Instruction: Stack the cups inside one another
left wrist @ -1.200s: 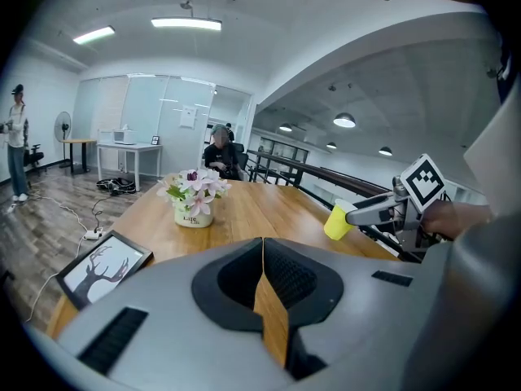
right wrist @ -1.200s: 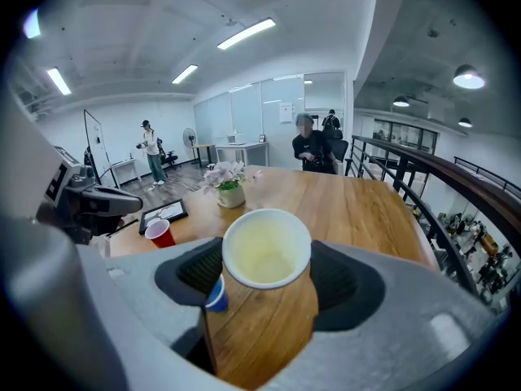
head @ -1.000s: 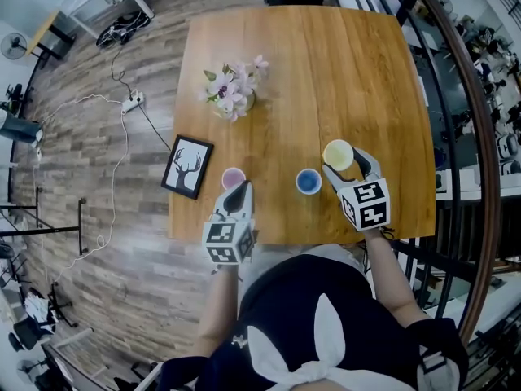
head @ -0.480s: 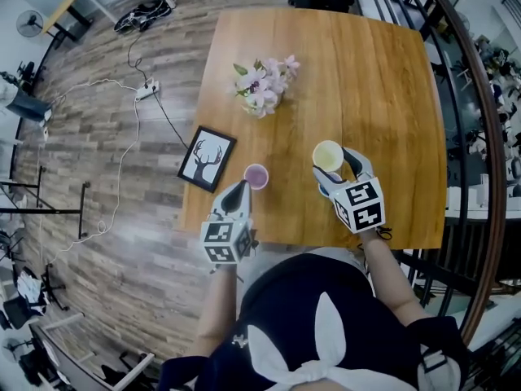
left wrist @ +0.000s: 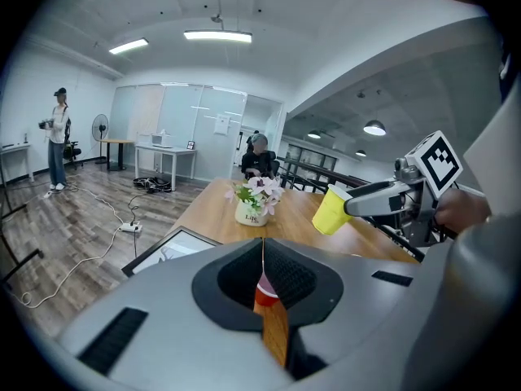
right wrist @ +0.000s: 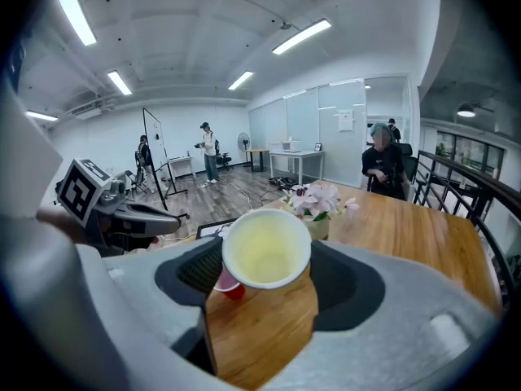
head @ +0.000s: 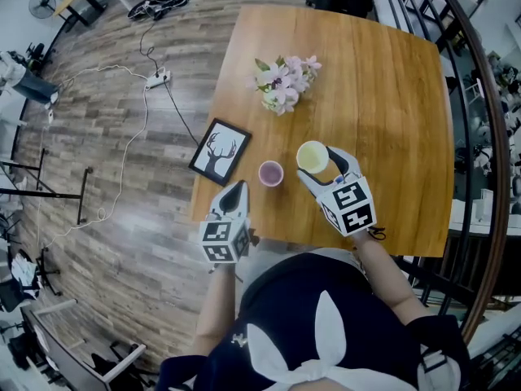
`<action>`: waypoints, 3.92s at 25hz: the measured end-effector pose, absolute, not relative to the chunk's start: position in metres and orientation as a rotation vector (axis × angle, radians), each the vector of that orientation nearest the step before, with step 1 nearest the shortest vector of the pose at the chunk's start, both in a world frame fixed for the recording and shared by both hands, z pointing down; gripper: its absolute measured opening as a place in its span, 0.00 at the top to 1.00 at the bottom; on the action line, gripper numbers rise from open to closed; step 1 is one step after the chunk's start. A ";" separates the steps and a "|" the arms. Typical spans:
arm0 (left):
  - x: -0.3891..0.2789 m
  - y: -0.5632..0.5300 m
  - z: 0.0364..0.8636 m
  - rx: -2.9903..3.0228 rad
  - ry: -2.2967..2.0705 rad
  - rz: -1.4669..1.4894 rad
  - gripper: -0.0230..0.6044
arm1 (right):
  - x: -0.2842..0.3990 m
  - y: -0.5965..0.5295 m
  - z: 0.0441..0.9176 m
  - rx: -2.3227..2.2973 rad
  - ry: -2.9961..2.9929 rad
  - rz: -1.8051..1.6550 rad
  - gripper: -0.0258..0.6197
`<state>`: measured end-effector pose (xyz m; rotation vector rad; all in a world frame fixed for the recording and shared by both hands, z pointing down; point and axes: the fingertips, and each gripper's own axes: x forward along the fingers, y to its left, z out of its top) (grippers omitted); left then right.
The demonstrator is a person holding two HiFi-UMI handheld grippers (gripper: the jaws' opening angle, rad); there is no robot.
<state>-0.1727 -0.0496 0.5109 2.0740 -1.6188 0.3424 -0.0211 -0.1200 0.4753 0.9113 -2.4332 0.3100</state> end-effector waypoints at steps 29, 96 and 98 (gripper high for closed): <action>-0.216 -0.038 0.524 2.016 -1.643 0.310 0.93 | -0.118 -0.095 0.504 0.661 -2.439 0.274 0.45; -0.163 -0.073 0.520 2.156 -1.479 0.363 0.93 | 0.042 -0.116 0.508 1.096 -2.320 0.493 0.44; -0.157 -0.075 0.520 2.166 -1.467 0.365 0.93 | 0.051 -0.115 0.508 1.120 -2.311 0.501 0.44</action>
